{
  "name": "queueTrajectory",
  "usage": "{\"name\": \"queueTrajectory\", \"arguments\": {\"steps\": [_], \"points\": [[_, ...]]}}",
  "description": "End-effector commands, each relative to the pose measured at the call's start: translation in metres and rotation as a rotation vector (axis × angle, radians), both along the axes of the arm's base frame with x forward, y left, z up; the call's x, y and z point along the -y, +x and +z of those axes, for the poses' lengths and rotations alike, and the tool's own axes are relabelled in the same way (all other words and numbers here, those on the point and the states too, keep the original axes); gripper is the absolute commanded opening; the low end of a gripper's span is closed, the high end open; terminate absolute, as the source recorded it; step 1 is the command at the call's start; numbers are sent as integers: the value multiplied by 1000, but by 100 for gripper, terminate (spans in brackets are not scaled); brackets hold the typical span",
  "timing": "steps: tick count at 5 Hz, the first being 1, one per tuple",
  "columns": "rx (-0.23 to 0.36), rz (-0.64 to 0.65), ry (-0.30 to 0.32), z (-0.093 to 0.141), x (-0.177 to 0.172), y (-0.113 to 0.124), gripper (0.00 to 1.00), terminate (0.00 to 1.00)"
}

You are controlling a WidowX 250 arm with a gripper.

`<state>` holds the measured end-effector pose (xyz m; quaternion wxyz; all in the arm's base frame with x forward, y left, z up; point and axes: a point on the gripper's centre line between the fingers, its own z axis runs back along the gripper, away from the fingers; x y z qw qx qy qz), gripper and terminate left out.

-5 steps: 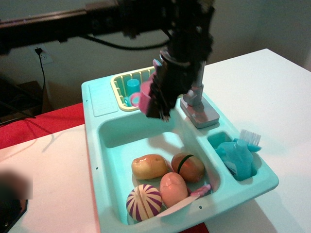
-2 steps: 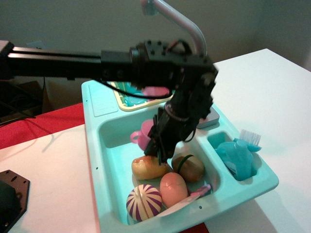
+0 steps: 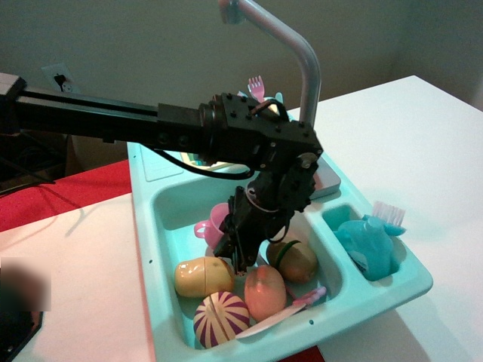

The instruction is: Put cup from counter to sink

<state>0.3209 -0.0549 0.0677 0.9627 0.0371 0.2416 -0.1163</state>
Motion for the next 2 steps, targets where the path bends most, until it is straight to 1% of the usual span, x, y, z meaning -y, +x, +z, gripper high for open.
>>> {"name": "queueTrajectory", "arguments": {"steps": [1,2], "points": [[90,4,25,40,-4,2,100,0],[106,28,50,51,-13,-6,100,0]]}}
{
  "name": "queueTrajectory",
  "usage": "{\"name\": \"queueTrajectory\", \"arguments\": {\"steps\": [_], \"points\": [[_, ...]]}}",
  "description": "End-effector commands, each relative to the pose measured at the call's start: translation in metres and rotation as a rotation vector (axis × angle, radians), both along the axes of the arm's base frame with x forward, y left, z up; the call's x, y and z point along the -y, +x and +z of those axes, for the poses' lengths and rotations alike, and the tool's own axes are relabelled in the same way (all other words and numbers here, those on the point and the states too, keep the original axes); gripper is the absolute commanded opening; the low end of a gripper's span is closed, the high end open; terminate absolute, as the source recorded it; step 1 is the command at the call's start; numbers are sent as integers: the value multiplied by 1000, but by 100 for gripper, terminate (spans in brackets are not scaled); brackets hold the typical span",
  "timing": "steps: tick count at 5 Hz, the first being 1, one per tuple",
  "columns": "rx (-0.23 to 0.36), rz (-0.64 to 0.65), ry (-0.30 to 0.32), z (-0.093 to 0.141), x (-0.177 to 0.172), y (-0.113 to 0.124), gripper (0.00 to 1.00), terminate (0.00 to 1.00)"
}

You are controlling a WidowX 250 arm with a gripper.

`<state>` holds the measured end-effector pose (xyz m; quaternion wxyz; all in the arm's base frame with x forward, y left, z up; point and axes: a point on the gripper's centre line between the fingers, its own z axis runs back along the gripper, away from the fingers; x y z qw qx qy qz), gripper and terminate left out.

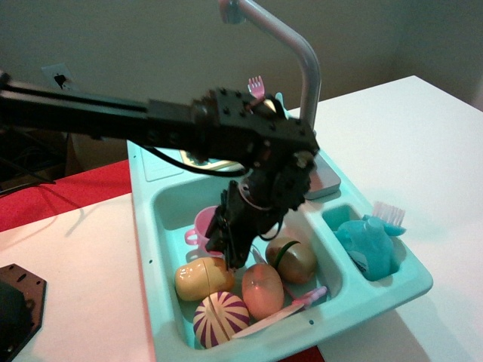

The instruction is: Put cup from counter to sink

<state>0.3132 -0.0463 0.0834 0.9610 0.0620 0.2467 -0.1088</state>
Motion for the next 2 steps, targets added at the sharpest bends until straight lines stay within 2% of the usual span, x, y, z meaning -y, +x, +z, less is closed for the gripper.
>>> {"name": "queueTrajectory", "arguments": {"steps": [1,2], "points": [[115,39,-10,39,-9,-3,100,0],[132,58,-3,55,-19,-8,100,100]]}}
